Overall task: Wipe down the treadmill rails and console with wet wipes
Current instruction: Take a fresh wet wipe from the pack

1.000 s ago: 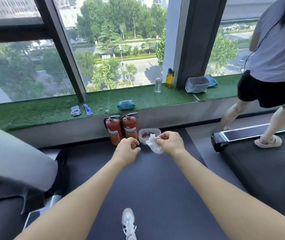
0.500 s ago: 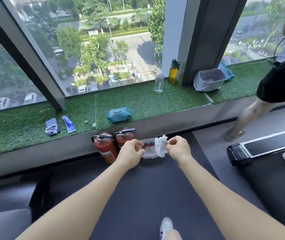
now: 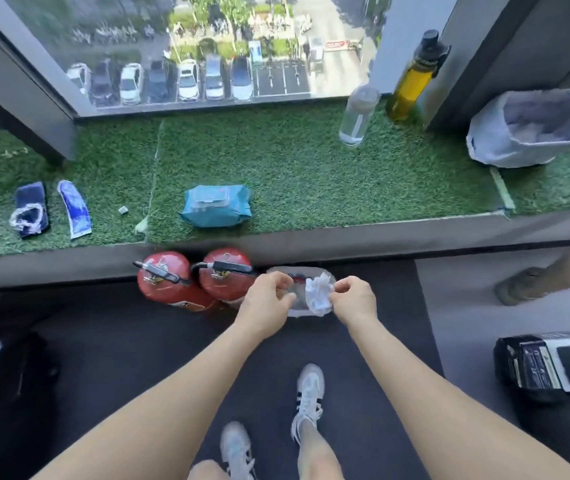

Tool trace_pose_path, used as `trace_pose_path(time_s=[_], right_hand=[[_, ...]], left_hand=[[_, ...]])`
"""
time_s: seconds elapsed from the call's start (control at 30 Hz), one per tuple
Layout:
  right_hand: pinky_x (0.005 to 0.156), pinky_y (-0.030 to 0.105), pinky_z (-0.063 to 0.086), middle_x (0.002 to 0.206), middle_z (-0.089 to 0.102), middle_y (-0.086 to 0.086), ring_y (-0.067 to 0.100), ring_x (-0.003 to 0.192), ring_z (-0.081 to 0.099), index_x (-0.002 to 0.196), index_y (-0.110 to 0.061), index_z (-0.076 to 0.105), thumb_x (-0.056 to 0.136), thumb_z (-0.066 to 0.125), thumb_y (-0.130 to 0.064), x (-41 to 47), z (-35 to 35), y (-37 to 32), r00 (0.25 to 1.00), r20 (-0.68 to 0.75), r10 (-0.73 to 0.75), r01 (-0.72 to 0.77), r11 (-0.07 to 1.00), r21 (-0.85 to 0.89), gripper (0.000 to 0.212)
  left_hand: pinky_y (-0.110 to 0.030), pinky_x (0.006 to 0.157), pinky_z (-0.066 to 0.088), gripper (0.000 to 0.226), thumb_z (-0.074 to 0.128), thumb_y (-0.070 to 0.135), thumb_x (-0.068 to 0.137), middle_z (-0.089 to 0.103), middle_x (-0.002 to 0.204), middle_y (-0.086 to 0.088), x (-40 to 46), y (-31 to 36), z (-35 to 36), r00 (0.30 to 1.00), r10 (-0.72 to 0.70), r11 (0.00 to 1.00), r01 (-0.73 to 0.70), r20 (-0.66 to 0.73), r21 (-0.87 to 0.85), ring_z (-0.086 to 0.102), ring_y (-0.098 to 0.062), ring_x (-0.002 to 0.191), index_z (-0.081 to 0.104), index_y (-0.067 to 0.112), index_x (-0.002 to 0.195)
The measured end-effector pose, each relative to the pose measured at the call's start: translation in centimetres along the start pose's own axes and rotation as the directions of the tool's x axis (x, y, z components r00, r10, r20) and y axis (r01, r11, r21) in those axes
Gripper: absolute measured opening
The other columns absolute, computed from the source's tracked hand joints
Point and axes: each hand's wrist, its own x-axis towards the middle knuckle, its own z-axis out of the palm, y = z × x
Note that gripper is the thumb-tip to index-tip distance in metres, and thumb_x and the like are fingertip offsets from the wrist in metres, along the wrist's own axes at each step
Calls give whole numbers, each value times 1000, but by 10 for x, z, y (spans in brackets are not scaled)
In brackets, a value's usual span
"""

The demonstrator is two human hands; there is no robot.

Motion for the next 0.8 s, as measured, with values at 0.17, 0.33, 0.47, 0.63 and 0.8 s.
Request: trace_pose_path(time_s=[0.17, 0.33, 0.47, 0.63, 0.8], right_hand=[[67, 29, 44, 104, 65, 6, 23, 83, 58, 92, -17, 59, 84, 51, -6, 78, 26, 17, 994, 45, 104, -100, 992, -80, 16], [70, 27, 39, 123, 57, 10, 23, 90, 51, 128, -13, 50, 89, 49, -6, 118, 42, 25, 972, 78, 224, -203, 956, -213, 40], [72, 27, 40, 123, 57, 8, 24, 94, 55, 123, -14, 54, 88, 48, -6, 133, 57, 2, 986, 101, 133, -111, 974, -197, 36], [81, 24, 42, 119, 60, 2, 17, 99, 55, 120, -15, 57, 91, 50, -8, 147, 92, -55, 993, 119, 2, 26, 972, -231, 31], [88, 26, 41, 120, 60, 2, 18, 107, 55, 120, -15, 59, 90, 52, -8, 160, 142, -116, 986, 107, -127, 151, 957, -249, 32]], left_hand=[[-22, 88, 39, 25, 56, 19, 92, 55, 116, 4, 62, -19, 19, 996, -83, 996, 83, 10, 16, 56, -12, 100, 57, 20, 117], [-32, 94, 43, 25, 54, 19, 93, 52, 115, 2, 100, -46, 18, 992, -129, 991, 128, 7, 47, 57, -15, 101, 56, 20, 118], [-35, 95, 43, 25, 54, 17, 92, 52, 118, -1, 119, -61, 1, 990, -138, 989, 139, -42, 39, 57, -19, 103, 57, 18, 117], [-37, 99, 40, 31, 55, 13, 91, 51, 121, -5, 155, -77, -38, 985, -99, 995, 103, -143, 19, 54, -21, 111, 56, 14, 122], [-36, 103, 36, 37, 54, 14, 91, 47, 127, -6, 198, -104, -85, 972, -87, 994, 98, -220, 40, 46, -22, 121, 52, 14, 128]])
